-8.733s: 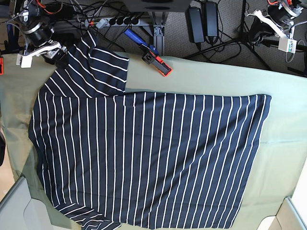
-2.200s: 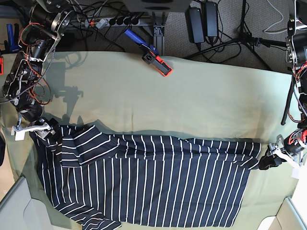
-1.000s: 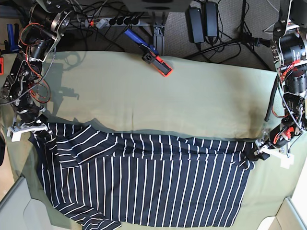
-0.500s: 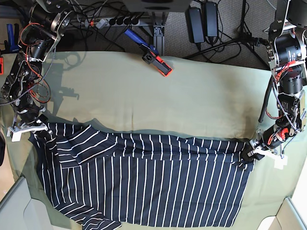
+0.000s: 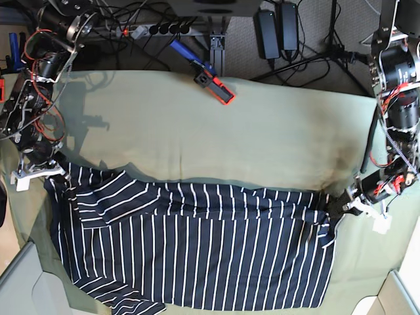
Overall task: Fold the T-shirt properly
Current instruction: 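Grasp the shirt edge with both grippers and drag it flat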
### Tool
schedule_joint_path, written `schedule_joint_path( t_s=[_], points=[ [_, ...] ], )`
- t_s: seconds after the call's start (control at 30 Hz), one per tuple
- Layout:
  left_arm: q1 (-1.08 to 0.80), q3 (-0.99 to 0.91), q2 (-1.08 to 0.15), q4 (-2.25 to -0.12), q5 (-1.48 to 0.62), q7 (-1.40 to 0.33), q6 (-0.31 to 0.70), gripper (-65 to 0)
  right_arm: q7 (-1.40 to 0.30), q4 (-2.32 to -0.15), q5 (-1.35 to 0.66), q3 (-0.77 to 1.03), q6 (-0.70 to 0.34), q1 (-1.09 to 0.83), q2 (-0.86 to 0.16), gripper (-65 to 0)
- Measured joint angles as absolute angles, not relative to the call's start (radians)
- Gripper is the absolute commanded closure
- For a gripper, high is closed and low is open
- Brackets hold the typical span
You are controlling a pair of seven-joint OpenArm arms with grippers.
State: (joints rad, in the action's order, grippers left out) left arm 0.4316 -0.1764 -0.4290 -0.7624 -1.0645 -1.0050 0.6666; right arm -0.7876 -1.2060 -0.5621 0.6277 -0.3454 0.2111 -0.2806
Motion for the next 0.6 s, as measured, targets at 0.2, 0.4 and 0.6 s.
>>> schedule_joint_path(
  t_s=[0.2,0.4,0.6],
  points=[
    [0.323,-0.171,-0.467,-0.907,-1.134,-1.041,0.675,0.0,-0.849,-1.314,-0.602,0.627,-0.345,0.128,-0.318,0.0],
    [0.243,-0.171,-0.547,-0.981,-1.148,-1.040,0.676,0.0,-0.900,-1.391,-0.636,0.646,-0.346,0.041,-0.355,0.0],
    [0.156,-0.170,-0.603,-1.008,-1.186,-1.060,0.676,0.0,-0.967,-1.437,-0.730,0.688,-0.346,-0.057,-0.393,0.0]
  ],
)
